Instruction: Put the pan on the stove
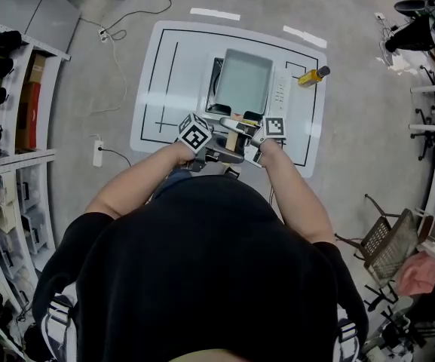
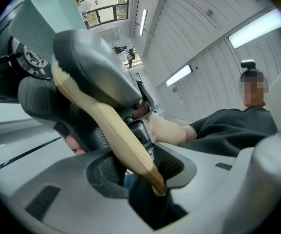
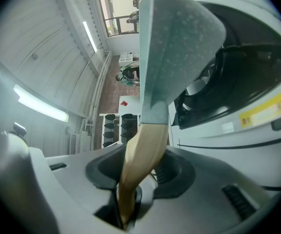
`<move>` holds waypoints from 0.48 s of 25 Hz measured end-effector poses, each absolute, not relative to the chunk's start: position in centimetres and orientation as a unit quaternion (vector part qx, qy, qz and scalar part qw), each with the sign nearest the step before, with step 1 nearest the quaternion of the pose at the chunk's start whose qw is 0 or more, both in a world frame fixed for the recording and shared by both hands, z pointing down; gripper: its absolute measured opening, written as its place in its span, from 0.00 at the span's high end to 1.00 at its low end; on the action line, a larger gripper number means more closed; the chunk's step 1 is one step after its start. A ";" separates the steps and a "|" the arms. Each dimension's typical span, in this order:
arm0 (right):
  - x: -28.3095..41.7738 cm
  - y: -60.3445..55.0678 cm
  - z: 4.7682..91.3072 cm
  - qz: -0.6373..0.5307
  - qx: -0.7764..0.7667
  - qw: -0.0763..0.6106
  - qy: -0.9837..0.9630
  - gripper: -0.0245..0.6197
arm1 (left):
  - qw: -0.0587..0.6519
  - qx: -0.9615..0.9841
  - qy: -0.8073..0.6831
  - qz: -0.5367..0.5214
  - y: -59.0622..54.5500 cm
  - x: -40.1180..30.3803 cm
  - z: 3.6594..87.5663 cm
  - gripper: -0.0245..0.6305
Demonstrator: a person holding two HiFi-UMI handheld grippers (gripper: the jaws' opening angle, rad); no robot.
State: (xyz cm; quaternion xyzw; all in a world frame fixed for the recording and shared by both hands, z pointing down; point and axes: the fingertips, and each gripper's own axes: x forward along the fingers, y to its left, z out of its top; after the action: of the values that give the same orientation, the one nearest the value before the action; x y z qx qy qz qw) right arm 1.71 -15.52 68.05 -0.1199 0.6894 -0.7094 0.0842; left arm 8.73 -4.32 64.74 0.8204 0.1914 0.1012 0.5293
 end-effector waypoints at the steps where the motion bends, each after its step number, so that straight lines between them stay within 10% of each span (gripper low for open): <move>1: 1.7 -15.5 68.2 -0.707 -0.119 0.084 0.692 0.73 | 0.530 0.820 0.191 0.101 -4.3 8.7 64.8 0.72; 12: 1.5 -15.0 68.4 -0.700 -0.112 0.078 0.701 0.73 | 0.532 0.818 0.191 0.105 -3.7 8.8 65.3 0.72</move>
State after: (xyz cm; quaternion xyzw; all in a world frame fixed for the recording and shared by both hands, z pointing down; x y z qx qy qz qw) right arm 1.49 -14.99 68.43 -0.1123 0.7011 -0.6999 0.0777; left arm 8.80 -3.73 65.30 0.8181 0.1914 0.1047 0.5321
